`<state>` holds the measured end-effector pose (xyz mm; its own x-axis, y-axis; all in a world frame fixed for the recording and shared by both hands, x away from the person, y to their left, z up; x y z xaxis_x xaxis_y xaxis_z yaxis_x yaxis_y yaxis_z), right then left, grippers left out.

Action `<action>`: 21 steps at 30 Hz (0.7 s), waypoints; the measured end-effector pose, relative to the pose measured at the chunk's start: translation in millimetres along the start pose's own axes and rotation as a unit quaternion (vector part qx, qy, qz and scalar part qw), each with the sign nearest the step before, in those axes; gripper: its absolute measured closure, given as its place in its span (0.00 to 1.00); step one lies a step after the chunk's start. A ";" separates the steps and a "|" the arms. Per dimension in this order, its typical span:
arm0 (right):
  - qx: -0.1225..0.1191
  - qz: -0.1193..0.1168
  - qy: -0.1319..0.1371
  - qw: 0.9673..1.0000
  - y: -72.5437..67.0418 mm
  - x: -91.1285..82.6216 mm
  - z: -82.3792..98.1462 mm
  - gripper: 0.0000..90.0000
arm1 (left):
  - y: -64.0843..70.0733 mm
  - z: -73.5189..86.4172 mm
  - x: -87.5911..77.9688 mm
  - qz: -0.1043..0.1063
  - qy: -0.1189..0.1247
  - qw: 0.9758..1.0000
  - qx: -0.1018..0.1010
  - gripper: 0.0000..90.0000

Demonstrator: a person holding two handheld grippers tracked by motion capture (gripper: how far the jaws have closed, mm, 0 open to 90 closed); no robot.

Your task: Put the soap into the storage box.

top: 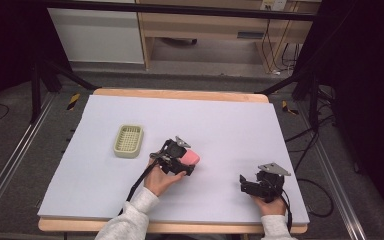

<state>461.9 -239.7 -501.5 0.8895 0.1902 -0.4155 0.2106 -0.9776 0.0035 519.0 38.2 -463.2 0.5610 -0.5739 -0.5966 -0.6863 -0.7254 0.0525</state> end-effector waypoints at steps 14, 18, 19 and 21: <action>0.001 0.001 -0.001 1.000 0.2 0.2 0.3 0.09 | -21.2 0.6 -21.5 -0.013 0.017 1.000 -0.020 0.41; 0.003 0.002 -0.002 1.000 -0.3 0.3 0.4 0.09 | -25.4 1.0 -25.4 -0.018 0.024 0.999 -0.025 0.41; 0.001 0.001 -0.001 1.000 -0.2 0.5 0.4 0.09 | -27.6 1.1 -27.4 -0.019 0.025 0.999 -0.026 0.41; 0.001 0.001 -0.001 1.000 -0.1 0.5 0.4 0.09 | -29.8 1.2 -29.8 -0.021 0.025 0.999 -0.028 0.41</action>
Point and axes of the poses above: each handheld gripper's, and its own axes: x roughly forward along the jaws, z roughly out of its underside, y roughly to its right, the point moved 4 cm from there along x, roughly forward along the jaws, and after that the axes turned 15 degrees about y, right-handed, at the moved point
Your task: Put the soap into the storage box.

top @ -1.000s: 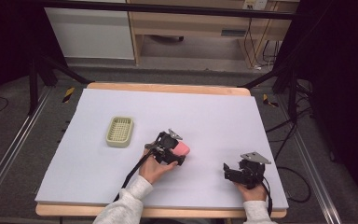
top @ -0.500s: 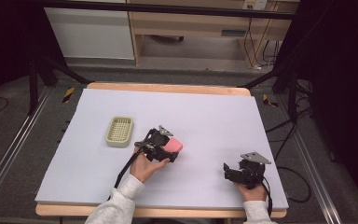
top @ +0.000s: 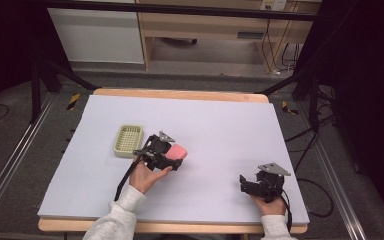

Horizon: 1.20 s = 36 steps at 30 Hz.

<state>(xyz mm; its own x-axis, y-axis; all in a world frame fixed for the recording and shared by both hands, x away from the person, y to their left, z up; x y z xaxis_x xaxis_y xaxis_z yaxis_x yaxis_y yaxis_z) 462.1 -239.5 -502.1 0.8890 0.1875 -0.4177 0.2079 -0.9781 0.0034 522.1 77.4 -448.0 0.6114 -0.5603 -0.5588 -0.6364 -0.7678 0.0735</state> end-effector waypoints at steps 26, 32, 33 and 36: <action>-0.003 0.001 -0.001 1.000 -0.9 0.6 0.2 0.09 | -45.5 -6.5 -36.3 -0.035 0.023 0.999 -0.025 0.41; -0.004 0.001 -0.002 1.000 -1.1 0.6 0.3 0.09 | -58.1 -6.0 -43.3 -0.048 0.024 0.998 -0.033 0.41; -0.004 0.001 -0.002 1.000 -1.1 0.9 0.3 0.09 | -59.8 -5.9 -43.9 -0.050 0.024 0.998 -0.034 0.41; -0.005 0.001 -0.002 1.000 -1.1 1.1 0.5 0.09 | -65.7 -5.5 -46.2 -0.055 0.025 0.997 -0.038 0.41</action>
Point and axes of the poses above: each handheld gripper's, and its own axes: x roughly forward along the jaws, z roughly out of its underside, y roughly to its right, the point moved 4 cm from there along x, roughly forward along the jaws, and after that the axes turned 15 degrees about y, right-handed, at the moved point
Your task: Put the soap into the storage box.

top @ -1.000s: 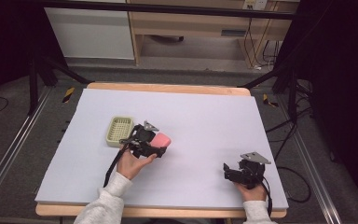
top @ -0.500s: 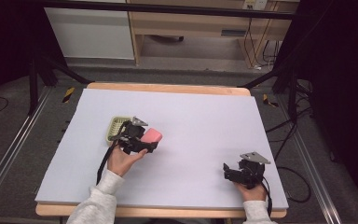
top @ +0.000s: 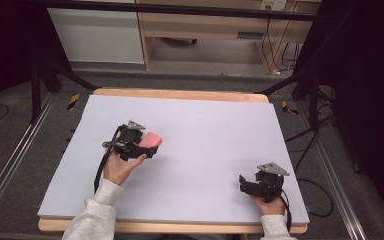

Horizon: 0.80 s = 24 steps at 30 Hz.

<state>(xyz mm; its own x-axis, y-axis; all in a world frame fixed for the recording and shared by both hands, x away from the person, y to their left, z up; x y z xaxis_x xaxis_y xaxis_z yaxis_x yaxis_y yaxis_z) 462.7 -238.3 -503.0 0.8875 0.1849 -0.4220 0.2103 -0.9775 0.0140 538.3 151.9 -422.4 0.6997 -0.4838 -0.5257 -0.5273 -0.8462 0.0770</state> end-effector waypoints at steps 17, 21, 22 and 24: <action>-0.003 -0.001 -0.001 1.000 0.0 0.5 0.3 0.09 | -25.4 -3.3 -7.5 -0.022 0.007 1.000 -0.019 0.41; -0.003 -0.001 -0.001 1.000 0.1 0.6 0.4 0.09 | -31.0 -2.9 -8.6 -0.027 0.008 0.999 -0.025 0.41; -0.004 0.000 -0.001 1.000 0.2 0.5 0.4 0.09 | -33.8 -2.4 -9.2 -0.029 0.009 0.999 -0.028 0.41; -0.004 -0.001 0.000 1.000 0.4 0.6 0.3 0.09 | -35.5 -2.1 -9.4 -0.031 0.009 0.999 -0.029 0.41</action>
Point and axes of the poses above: each handheld gripper's, and its own axes: x roughly forward along the jaws, z roughly out of its underside, y roughly to its right, the point moved 4 cm from there along x, roughly forward along the jaws, and after that the axes turned 15 degrees about y, right-handed, at the moved point
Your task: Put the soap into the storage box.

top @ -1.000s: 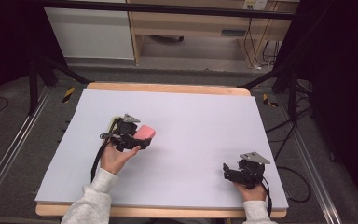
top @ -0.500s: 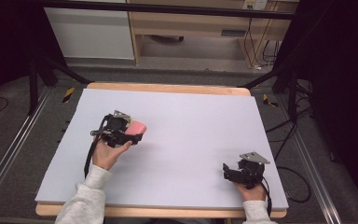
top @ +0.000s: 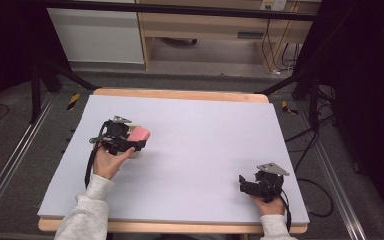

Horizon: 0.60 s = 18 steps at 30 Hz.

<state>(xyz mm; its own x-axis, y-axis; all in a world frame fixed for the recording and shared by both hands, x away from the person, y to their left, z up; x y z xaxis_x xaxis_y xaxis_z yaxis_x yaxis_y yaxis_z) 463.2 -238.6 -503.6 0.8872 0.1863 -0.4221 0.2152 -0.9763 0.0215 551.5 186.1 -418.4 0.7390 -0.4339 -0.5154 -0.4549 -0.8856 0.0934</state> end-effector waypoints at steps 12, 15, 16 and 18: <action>0.002 -0.001 -0.001 1.000 -0.2 0.2 0.1 0.09 | -13.2 -0.5 2.5 -0.013 -0.001 1.000 -0.011 0.41; 0.002 -0.001 0.000 1.000 -0.2 0.4 0.2 0.09 | -17.1 -0.7 3.1 -0.018 -0.001 1.000 -0.014 0.41; 0.002 -0.001 -0.001 1.000 -0.3 0.5 0.2 0.09 | -19.4 -1.0 3.7 -0.020 0.001 1.000 -0.017 0.41; 0.002 -0.001 -0.001 1.000 -0.4 0.5 0.2 0.09 | -20.1 -1.0 4.3 -0.021 0.002 1.000 -0.021 0.41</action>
<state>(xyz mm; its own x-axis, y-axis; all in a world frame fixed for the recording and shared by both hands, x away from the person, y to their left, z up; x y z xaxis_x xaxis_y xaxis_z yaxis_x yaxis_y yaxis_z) 463.5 -238.2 -504.0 0.8856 0.1880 -0.4248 0.2152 -0.9764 0.0165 564.3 201.8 -421.6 0.7588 -0.3967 -0.5166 -0.4027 -0.9091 0.1066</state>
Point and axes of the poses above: each handheld gripper's, and its own axes: x roughly forward along the jaws, z roughly out of its underside, y roughly to its right, the point moved 4 cm from there along x, roughly forward along the jaws, and after that the axes turned 15 degrees about y, right-handed, at the moved point
